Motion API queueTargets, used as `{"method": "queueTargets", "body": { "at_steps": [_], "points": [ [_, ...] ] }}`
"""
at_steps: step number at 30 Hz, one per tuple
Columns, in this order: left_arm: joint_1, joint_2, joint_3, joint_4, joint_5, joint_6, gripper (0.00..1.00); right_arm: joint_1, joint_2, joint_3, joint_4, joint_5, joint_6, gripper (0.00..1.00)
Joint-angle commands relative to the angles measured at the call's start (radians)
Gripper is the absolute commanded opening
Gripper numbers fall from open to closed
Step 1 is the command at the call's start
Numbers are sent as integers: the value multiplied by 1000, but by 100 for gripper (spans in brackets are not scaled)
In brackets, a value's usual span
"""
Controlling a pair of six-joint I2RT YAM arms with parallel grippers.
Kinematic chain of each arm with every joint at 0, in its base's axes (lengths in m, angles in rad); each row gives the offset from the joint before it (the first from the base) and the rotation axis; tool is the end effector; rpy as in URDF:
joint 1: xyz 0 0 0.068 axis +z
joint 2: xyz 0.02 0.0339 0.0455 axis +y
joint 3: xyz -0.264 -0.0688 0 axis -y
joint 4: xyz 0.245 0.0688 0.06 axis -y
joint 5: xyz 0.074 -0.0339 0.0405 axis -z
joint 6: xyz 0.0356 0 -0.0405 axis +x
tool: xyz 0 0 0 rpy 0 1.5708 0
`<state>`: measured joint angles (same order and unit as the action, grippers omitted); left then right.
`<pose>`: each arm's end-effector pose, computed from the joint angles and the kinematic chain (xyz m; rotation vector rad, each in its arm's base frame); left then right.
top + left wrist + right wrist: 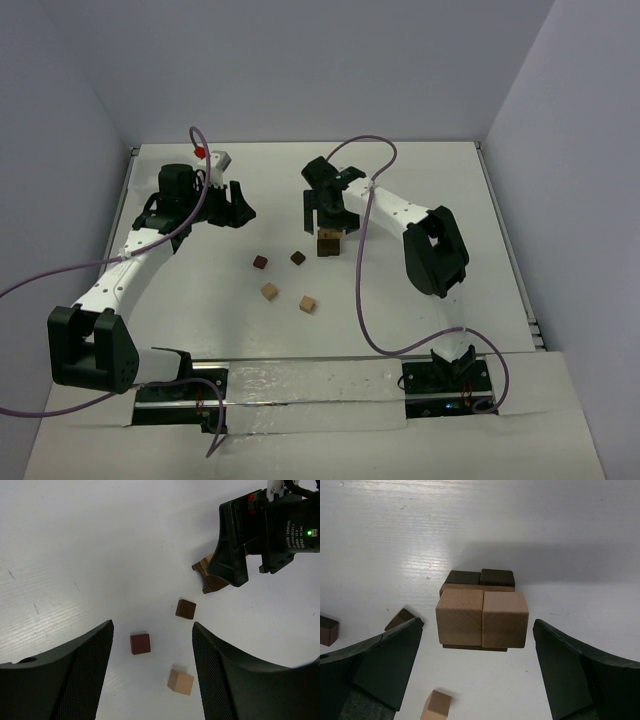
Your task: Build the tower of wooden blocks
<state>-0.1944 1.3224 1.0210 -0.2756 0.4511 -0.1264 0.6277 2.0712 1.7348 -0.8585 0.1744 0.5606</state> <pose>0.2872 -0.0724 0.2961 0.3389 2.1301 -0.6702 0.3580 0.2521 0.2195 -0.0463 2.7326 0.0930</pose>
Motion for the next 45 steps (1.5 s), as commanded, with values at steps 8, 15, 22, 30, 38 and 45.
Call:
{"method": "queueTargets", "body": {
  "at_steps": [8, 15, 22, 30, 38, 45],
  "points": [
    [9, -6, 4, 49, 28, -9, 71, -6, 13, 43, 1, -21, 7, 98],
    [9, -5, 8, 46, 28, -7, 71, -5, 33, 51, -1, -5, 8, 98],
    [10, -8, 7, 44, 28, -4, 71, -3, 44, 62, -4, -4, 10, 97],
    [12, -7, 5, 46, 32, -7, 70, -1, 33, 54, 1, -15, 9, 95],
    [12, -7, 4, 49, 33, -8, 71, 4, 27, 51, 3, -22, 5, 96],
    [13, -6, 1, 50, 34, -8, 71, 7, 27, 54, 3, -30, 3, 96]
  ]
}}
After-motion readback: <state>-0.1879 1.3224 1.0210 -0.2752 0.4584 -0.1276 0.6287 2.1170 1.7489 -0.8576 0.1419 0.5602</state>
